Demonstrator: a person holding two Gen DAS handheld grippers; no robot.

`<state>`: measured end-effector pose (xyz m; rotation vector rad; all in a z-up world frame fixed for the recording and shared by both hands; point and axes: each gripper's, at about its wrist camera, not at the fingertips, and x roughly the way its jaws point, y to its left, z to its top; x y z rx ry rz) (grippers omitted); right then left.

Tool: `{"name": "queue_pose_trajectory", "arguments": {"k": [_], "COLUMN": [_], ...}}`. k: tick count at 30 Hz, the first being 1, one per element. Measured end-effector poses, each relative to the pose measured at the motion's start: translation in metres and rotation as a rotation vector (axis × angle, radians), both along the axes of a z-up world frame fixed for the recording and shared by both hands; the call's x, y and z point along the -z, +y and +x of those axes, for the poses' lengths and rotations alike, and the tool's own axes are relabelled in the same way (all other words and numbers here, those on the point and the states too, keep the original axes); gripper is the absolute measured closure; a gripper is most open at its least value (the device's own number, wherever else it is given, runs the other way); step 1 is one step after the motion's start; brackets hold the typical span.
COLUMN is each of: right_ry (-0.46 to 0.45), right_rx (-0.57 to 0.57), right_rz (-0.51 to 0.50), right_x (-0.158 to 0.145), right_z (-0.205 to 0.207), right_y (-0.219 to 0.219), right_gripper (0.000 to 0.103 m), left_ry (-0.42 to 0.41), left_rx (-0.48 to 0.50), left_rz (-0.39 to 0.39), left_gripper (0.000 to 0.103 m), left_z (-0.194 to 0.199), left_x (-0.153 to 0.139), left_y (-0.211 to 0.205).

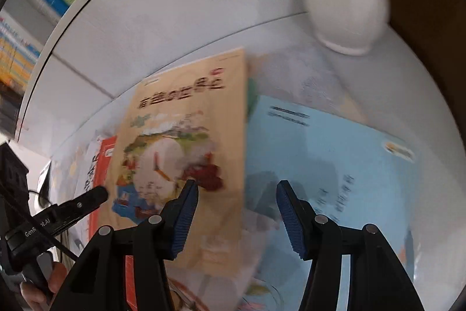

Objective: Organize books

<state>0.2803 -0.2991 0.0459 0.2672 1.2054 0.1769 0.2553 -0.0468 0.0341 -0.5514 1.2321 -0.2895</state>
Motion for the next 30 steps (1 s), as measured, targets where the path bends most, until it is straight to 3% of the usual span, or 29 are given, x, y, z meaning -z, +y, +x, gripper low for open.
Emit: {"name": "queue_pose_trajectory", "arguments": {"k": [1, 2, 5, 11, 17, 20, 24, 27, 30], "right_ry": [0.005, 0.011, -0.002, 0.013, 0.111, 0.162, 0.185, 0.160, 0.095], "right_rx": [-0.026, -0.053, -0.119, -0.150, -0.270, -0.290, -0.307, -0.293, -0.196], "right_rz": [0.013, 0.029, -0.085, -0.019, 0.035, 0.062, 0.038, 0.014, -0.098], "right_x": [0.000, 0.000, -0.006, -0.033, -0.025, -0.015, -0.002, -0.005, -0.010], "right_z": [0.002, 0.003, -0.005, -0.069, -0.186, -0.239, -0.280, -0.288, -0.307], "right_y": [0.005, 0.010, 0.026, 0.027, 0.049, 0.056, 0.066, 0.065, 0.054], "right_gripper": [0.048, 0.046, 0.045, 0.044, 0.044, 0.044, 0.045, 0.057, 0.059], "left_ry": [0.012, -0.006, -0.063, -0.088, 0.059, 0.125, 0.148, 0.123, 0.131], "left_rx": [0.016, 0.027, 0.082, 0.132, 0.083, 0.074, 0.029, 0.021, 0.054], "left_rz": [-0.027, 0.005, 0.071, 0.073, -0.020, -0.029, -0.060, -0.021, -0.010], "left_gripper": [0.064, 0.064, 0.064, 0.064, 0.064, 0.064, 0.065, 0.065, 0.065], "left_z": [0.001, -0.002, -0.022, -0.109, -0.241, -0.288, -0.324, -0.330, -0.333], "left_x": [0.001, -0.004, -0.020, -0.041, -0.018, -0.004, 0.005, -0.001, 0.004], "left_y": [-0.003, -0.008, -0.016, 0.000, 0.040, 0.048, 0.064, 0.073, 0.067]}}
